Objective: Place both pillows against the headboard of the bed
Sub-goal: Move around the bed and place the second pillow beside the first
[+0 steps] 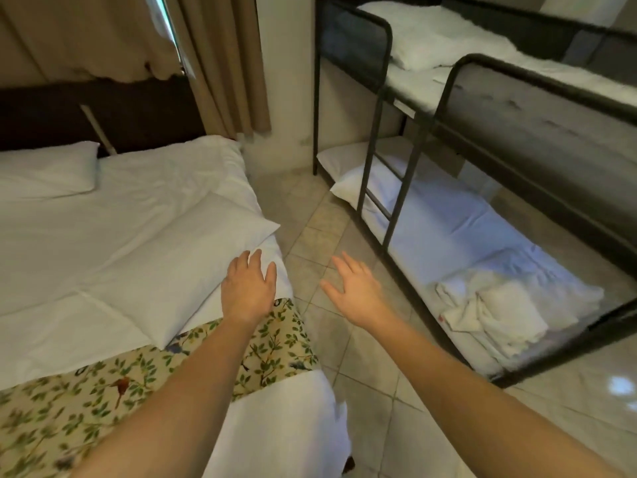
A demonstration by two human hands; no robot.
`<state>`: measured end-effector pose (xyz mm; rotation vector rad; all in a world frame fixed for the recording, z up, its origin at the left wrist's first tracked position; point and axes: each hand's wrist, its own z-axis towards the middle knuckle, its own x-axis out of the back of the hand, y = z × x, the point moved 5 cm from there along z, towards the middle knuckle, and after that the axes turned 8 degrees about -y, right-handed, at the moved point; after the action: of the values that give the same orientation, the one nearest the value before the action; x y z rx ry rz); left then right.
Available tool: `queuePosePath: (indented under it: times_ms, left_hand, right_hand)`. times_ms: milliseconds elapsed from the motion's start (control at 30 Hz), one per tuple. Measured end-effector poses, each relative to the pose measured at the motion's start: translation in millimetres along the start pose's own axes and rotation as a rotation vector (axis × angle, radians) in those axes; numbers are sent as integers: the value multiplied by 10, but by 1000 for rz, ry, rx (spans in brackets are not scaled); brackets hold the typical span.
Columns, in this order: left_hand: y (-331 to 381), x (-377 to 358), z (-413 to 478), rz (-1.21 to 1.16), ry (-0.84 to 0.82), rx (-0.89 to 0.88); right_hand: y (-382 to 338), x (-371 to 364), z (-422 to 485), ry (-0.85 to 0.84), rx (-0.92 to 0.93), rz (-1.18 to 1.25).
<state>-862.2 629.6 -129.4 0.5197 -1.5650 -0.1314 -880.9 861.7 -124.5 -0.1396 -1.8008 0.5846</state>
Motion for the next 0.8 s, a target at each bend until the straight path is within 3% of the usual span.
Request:
queuePosePath:
  times_ms: [467, 800]
  left_hand:
    - [591, -516, 584, -72, 156, 413]
    - [715, -463, 922, -89, 236, 609]
  right_hand:
    - [817, 529, 1608, -225, 386, -28]
    - [652, 773, 2502, -319, 567, -56]
